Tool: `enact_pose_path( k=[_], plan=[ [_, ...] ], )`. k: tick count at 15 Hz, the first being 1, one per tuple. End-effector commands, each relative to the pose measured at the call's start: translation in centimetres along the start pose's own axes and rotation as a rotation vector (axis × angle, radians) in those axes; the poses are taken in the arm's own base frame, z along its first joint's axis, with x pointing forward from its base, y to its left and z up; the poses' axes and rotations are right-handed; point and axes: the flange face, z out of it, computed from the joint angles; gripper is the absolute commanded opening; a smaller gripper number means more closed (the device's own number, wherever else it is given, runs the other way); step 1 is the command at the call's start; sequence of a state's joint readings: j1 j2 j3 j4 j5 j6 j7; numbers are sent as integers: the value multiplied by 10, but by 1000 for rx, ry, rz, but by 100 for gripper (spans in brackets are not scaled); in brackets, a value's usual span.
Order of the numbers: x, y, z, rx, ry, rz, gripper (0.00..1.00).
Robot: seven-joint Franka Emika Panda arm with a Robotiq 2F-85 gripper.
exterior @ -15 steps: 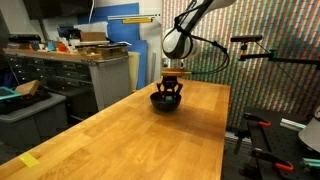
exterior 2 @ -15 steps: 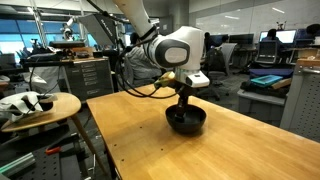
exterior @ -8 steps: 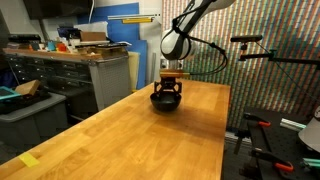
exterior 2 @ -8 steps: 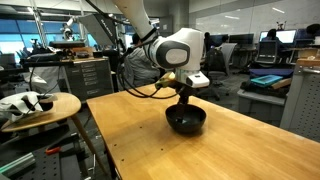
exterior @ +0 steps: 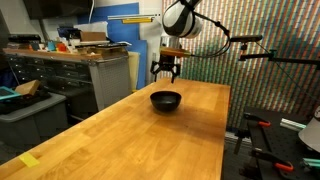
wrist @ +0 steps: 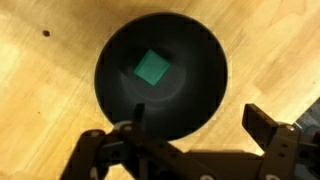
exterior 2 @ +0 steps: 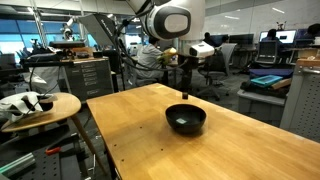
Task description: Put the block in the bowl
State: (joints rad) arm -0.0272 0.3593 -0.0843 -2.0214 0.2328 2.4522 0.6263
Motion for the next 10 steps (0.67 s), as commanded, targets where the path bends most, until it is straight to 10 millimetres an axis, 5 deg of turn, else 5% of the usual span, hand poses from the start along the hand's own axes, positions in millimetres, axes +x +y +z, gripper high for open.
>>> enact_pose_path(
  k=[1, 8, 9, 10],
  plan=[
    [-21, 17, -67, 8, -49, -131, 100],
    [-39, 56, -142, -107, -145, -426, 100],
    [-32, 41, -123, -84, -142, -351, 100],
    [-33, 46, -130, -93, -142, -377, 100]
  ],
)
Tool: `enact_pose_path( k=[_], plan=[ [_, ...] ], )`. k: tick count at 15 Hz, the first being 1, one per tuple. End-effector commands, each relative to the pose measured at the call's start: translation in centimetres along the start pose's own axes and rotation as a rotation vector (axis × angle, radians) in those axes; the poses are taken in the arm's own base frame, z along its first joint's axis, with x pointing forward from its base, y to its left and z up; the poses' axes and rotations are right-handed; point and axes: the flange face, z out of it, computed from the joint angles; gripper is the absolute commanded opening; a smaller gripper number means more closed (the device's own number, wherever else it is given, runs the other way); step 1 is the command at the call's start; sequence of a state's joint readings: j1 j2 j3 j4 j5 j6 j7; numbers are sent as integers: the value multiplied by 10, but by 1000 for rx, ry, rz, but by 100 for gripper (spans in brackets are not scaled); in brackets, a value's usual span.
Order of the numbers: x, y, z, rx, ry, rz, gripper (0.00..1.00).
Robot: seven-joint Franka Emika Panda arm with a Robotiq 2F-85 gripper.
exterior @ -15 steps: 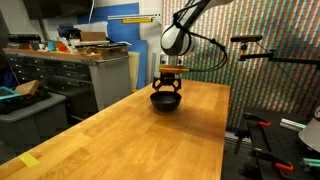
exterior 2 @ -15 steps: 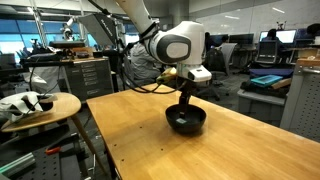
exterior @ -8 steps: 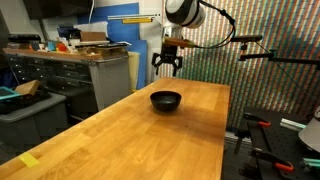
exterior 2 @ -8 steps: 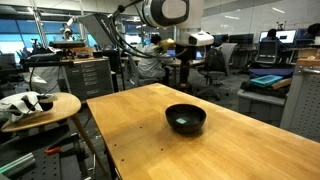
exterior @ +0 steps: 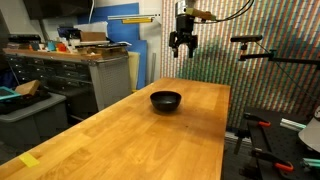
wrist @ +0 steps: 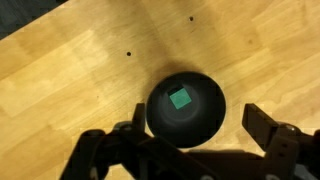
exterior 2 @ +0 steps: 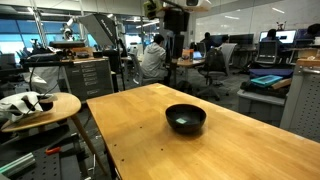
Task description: Put the block in the bowl
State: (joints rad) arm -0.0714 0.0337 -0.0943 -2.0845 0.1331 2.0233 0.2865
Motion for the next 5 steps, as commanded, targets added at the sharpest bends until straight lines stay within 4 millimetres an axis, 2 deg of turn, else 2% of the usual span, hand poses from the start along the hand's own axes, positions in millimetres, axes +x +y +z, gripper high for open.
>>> enact_pose_path(
  k=[1, 5],
  plan=[
    [-2, 2, -4, -3, 1, -12, 100],
    [-6, 4, -2, -8, -6, -27, 100]
  ],
)
